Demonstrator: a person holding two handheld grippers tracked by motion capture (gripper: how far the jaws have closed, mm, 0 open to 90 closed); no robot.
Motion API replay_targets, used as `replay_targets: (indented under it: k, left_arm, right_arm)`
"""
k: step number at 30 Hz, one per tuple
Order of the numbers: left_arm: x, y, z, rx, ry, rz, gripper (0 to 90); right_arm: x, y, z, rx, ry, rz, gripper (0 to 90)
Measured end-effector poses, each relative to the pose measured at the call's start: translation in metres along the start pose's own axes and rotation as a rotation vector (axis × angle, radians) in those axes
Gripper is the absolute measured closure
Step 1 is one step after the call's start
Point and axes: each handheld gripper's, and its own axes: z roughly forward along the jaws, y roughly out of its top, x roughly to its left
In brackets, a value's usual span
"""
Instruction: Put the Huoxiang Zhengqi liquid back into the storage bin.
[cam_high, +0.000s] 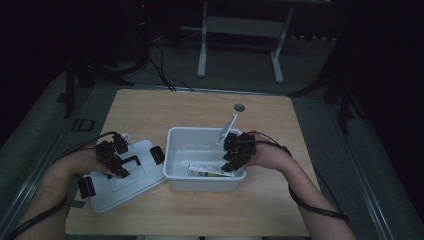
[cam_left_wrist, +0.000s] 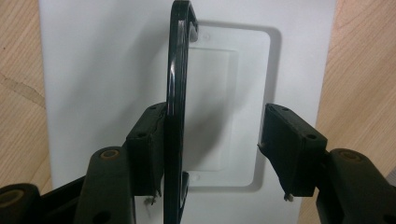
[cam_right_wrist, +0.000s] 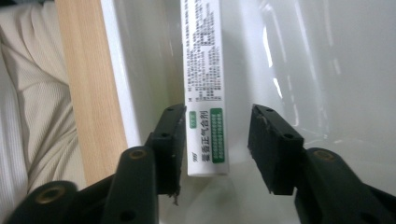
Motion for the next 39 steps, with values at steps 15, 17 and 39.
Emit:
replay_targets:
  k: [15,17,39]
  left_arm:
    - [-0.001,0.008,0.004,0.032,-0.005,0.000,42.5]
    - [-0.001,0.008,0.004,0.035,-0.004,0.003,42.7]
    - [0.001,0.005,0.003,0.033,0.045,0.020,48.8]
  right_arm:
    - [-0.016,-0.055,-0.036,-0.159,-0.101,0.137,19.2]
    - [-0.019,-0.065,-0.037,-0.170,-0.105,0.166,18.7]
    - [-0.034,-0.169,0.018,-0.336,-0.188,0.425,19.2]
